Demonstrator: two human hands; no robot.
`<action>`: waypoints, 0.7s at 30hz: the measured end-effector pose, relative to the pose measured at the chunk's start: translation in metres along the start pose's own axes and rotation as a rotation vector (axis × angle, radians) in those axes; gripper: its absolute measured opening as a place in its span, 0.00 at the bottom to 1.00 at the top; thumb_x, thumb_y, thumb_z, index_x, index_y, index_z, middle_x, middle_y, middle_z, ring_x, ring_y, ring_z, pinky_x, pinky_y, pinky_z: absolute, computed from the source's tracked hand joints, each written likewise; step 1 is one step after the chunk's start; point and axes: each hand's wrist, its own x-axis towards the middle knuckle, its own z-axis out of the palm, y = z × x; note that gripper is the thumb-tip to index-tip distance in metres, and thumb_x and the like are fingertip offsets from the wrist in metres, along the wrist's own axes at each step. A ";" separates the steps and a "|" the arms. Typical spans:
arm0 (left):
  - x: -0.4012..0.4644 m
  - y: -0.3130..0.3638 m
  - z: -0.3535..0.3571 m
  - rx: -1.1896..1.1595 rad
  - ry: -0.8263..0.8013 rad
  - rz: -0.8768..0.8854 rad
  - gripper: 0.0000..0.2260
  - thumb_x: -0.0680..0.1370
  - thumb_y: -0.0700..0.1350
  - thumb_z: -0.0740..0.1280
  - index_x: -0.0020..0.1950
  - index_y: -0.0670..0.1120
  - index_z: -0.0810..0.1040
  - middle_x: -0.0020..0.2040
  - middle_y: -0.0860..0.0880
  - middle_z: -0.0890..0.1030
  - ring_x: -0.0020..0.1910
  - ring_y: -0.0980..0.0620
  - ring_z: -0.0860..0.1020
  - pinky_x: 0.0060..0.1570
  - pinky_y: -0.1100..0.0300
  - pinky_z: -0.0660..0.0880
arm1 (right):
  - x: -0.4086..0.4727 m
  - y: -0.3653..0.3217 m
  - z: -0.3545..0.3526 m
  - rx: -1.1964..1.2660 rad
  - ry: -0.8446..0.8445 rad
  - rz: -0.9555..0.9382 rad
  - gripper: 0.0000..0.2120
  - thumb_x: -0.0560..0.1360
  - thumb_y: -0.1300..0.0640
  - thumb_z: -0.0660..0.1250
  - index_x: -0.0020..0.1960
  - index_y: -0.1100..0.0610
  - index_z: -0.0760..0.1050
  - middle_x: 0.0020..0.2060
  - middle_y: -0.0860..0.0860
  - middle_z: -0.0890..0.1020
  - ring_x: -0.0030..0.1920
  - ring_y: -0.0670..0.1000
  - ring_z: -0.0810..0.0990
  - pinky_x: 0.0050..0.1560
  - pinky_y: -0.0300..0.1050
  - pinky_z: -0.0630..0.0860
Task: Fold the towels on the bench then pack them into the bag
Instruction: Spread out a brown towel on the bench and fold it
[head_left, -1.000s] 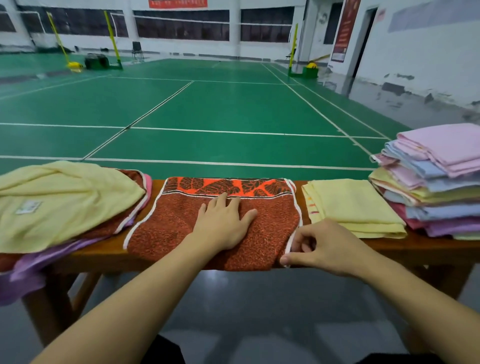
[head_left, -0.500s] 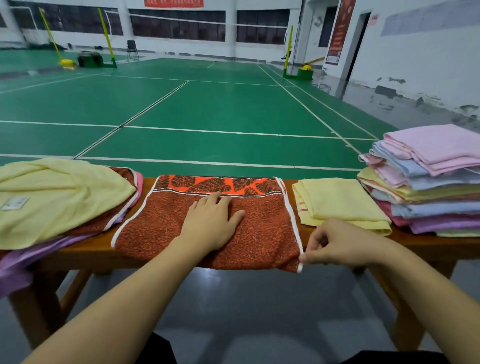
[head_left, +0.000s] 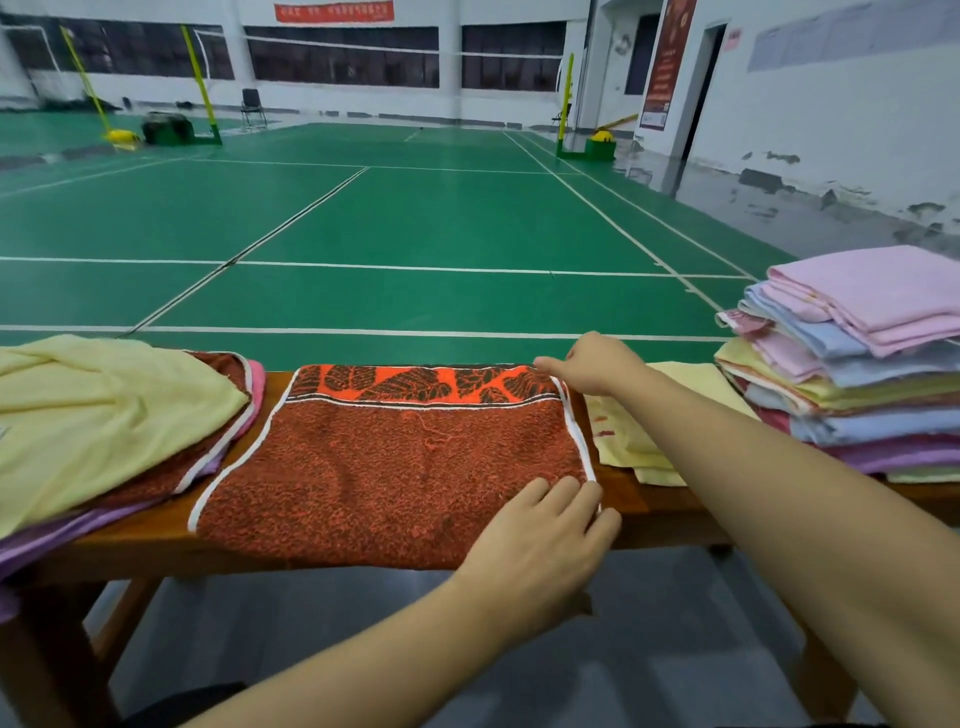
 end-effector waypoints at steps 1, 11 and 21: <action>0.003 -0.003 0.003 0.002 0.031 -0.017 0.33 0.64 0.67 0.76 0.56 0.46 0.72 0.51 0.48 0.74 0.47 0.47 0.72 0.44 0.53 0.70 | 0.009 -0.003 0.005 -0.013 -0.016 0.012 0.34 0.73 0.25 0.60 0.36 0.57 0.73 0.34 0.53 0.77 0.40 0.57 0.78 0.42 0.48 0.73; 0.017 -0.037 0.001 -0.575 0.025 -0.277 0.17 0.71 0.64 0.73 0.44 0.54 0.72 0.45 0.55 0.73 0.46 0.53 0.70 0.44 0.55 0.71 | 0.038 -0.008 0.029 0.167 0.037 0.059 0.27 0.67 0.28 0.72 0.50 0.51 0.84 0.51 0.50 0.85 0.56 0.57 0.80 0.54 0.53 0.70; 0.009 -0.041 -0.009 -0.692 0.047 -0.268 0.09 0.80 0.57 0.68 0.48 0.52 0.78 0.46 0.56 0.77 0.47 0.56 0.73 0.49 0.54 0.74 | 0.028 -0.013 0.019 0.425 0.200 -0.080 0.11 0.74 0.55 0.76 0.51 0.51 0.74 0.48 0.50 0.81 0.49 0.52 0.79 0.52 0.50 0.77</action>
